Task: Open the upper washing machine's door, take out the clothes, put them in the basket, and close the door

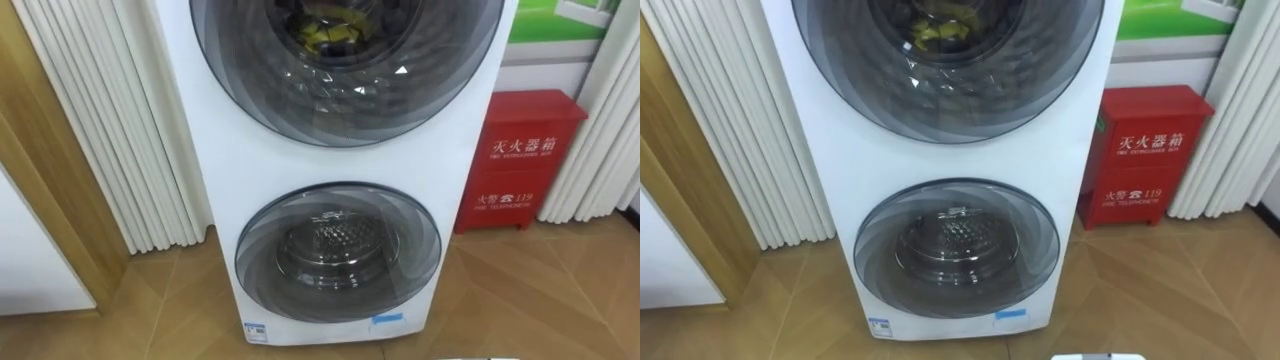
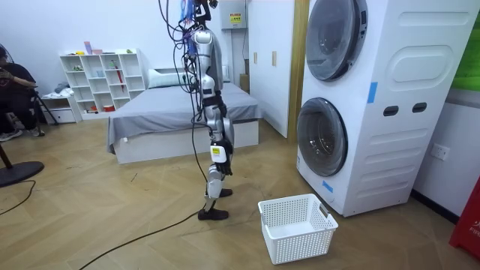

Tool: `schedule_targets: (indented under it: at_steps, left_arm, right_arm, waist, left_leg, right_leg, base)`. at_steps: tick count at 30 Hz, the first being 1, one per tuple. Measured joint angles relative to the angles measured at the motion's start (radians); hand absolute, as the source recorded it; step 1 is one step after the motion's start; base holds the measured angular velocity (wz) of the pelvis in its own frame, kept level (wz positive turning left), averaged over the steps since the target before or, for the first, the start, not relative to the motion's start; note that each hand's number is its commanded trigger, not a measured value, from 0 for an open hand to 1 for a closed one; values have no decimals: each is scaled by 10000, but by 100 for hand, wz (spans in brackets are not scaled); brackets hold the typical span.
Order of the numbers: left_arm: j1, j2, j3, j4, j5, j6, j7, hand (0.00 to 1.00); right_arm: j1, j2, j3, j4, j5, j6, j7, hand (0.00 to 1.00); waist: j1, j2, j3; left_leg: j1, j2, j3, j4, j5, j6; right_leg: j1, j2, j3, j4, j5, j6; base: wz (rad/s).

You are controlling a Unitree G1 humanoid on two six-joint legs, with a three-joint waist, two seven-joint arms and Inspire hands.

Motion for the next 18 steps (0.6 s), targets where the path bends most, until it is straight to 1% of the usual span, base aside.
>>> schedule_targets:
  at_steps: [1, 4, 5, 7, 8, 10, 11, 13, 15, 18]
  left_arm:
    - [-8, 25, 5, 1, 1, -30, -1, 0]
    - [-14, 97, 66, -8, 7, -71, -3, 0]
    - [-10, 162, 237, -7, 21, -67, -4, 0]
    - [-3, 458, 503, -56, -1, -82, -8, 0]
    - [0, 527, 585, -83, -3, -100, -7, 0]
    - [90, 798, 598, -180, 2, -149, 3, 0]
    - [91, 839, 627, -182, 10, -163, 9, 0]
    - [104, 863, 901, -242, 53, -226, 12, 0]
    - [157, 807, 1030, -305, 52, -225, 10, 0]
    - [267, 801, 1049, -425, 126, -211, -7, 0]
  right_arm:
    - [-152, -18, -199, -144, -271, 12, -234, 0]
    - [-439, -194, -327, -1055, -741, 94, -663, 0]
    - [-698, -310, -696, -1567, -1069, 103, -866, 0]
    - [-1350, -520, -1378, -2277, -1541, 40, -1352, 0]
    - [-1441, -594, -1387, -2540, -1619, 31, -1485, 0]
    - [-1541, -856, -1384, -3895, -1724, -9, -1893, 0]
    - [-1593, -908, -1385, -4091, -1723, -56, -1900, 0]
    - [-1800, -1050, -1452, -4621, -1855, -136, -2088, 0]
    - [-2022, -1196, -1497, -4709, -1875, -137, -2159, 0]
    - [-2289, -1329, -1744, -5346, -2011, -124, -2291, 0]
  waist:
    - [-46, -40, -22]
    - [-167, -88, -34]
    - [-207, -106, -28]
    - [-263, -265, -38]
    - [-233, -317, -37]
    - [-161, -517, -41]
    - [-161, -551, -44]
    - [-118, -637, -79]
    - [-132, -649, -66]
    - [-125, -663, -89]
  left_leg:
    - [23, -12, 2, -19, 2, 2]
    - [75, -51, 4, -106, 20, 21]
    - [116, -69, 7, -113, 23, 26]
    - [130, -96, 4, -106, 31, 33]
    - [142, -102, 7, -124, 31, 33]
    - [148, -107, 1, -151, 30, 33]
    - [144, -106, 0, -153, 30, 33]
    - [135, -115, -59, -203, 30, 33]
    - [130, -117, -99, -196, 30, 33]
    - [131, -131, -113, -283, 30, 33]
  right_leg:
    - [13, -7, -1, -1, -3, 5]
    - [2, -46, -10, -5, -2, 17]
    - [9, -55, -7, -5, 6, 30]
    - [4, -63, 7, 0, 12, 39]
    - [4, -67, 10, 1, 11, 39]
    - [5, -66, -17, 5, 12, 39]
    - [7, -65, -37, 5, 13, 40]
    - [4, -66, -106, 14, 20, 46]
    - [10, -69, -191, 13, 41, 68]
    - [-17, -84, -247, 3, 47, 76]
  base:
    - [0]
    - [-1]
    - [0]
    - [0]
    - [0]
    - [0]
    - [6]
    - [7]
    - [6]
    - [2]
